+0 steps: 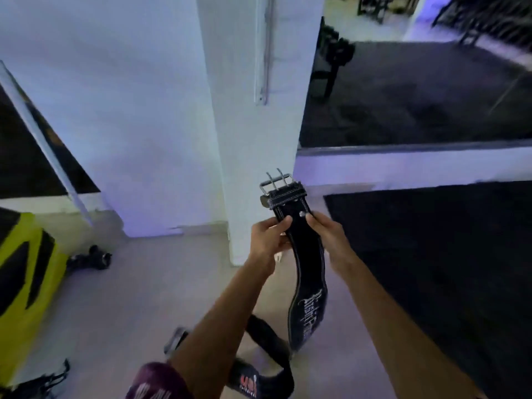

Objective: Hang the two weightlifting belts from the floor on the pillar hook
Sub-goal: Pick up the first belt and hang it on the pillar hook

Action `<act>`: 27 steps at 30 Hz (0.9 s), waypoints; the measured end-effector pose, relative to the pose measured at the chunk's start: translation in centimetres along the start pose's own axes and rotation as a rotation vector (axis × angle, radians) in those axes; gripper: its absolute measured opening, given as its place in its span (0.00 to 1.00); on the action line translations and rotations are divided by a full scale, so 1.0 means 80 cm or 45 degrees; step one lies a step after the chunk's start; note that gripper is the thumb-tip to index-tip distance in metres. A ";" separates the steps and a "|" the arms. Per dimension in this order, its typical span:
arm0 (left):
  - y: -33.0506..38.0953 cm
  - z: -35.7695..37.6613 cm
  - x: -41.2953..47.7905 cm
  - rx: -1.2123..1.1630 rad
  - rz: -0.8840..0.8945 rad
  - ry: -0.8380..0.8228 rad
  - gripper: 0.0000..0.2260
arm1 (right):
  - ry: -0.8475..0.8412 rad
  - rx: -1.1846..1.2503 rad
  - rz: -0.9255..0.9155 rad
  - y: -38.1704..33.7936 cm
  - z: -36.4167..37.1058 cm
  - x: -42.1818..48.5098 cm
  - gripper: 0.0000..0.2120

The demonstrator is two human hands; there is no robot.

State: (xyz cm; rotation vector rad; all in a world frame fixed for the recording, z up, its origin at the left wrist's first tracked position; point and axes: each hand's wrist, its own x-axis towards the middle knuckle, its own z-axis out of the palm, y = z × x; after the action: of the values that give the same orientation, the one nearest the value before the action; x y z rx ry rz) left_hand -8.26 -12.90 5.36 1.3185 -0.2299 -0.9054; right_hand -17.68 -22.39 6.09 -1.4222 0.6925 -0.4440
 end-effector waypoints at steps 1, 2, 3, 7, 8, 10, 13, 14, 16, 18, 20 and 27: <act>0.020 0.018 -0.013 0.020 0.070 -0.017 0.05 | -0.023 0.034 -0.042 -0.025 -0.012 -0.009 0.10; 0.040 0.036 -0.027 0.035 0.142 -0.032 0.05 | -0.049 0.066 -0.085 -0.048 -0.023 -0.018 0.11; 0.059 0.051 -0.041 0.045 0.213 -0.038 0.05 | -0.074 0.091 -0.131 -0.069 -0.033 -0.025 0.12; 0.128 0.099 -0.091 0.067 0.573 -0.089 0.06 | -0.066 0.297 -0.343 -0.155 -0.048 -0.047 0.07; 0.134 0.102 -0.101 0.079 0.644 -0.116 0.06 | -0.061 0.338 -0.387 -0.174 -0.048 -0.051 0.06; 0.127 0.092 -0.119 0.212 0.677 -0.136 0.07 | -0.045 0.341 -0.466 -0.201 -0.045 -0.057 0.06; 0.122 0.071 -0.143 0.414 0.596 -0.196 0.04 | -0.085 0.307 -0.513 -0.219 -0.036 -0.070 0.06; 0.138 0.072 -0.148 0.414 0.632 -0.199 0.05 | -0.121 0.327 -0.505 -0.222 -0.031 -0.075 0.06; 0.190 0.083 -0.153 0.260 0.771 -0.141 0.03 | -0.187 0.377 -0.516 -0.230 -0.018 -0.084 0.07; 0.234 0.095 -0.156 0.115 0.886 -0.090 0.04 | -0.213 0.408 -0.552 -0.243 -0.006 -0.089 0.08; 0.226 0.090 -0.149 0.143 0.914 -0.061 0.06 | -0.219 0.474 -0.582 -0.260 0.002 -0.087 0.07; 0.193 0.056 -0.150 0.428 0.833 -0.071 0.06 | -0.123 0.377 -0.635 -0.281 0.012 -0.082 0.06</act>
State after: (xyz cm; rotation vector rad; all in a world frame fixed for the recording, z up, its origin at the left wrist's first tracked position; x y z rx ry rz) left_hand -12.06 -8.42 24.54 1.3945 -0.8322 -0.3512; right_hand -19.11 -19.96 29.35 -1.3146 0.1737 -0.8248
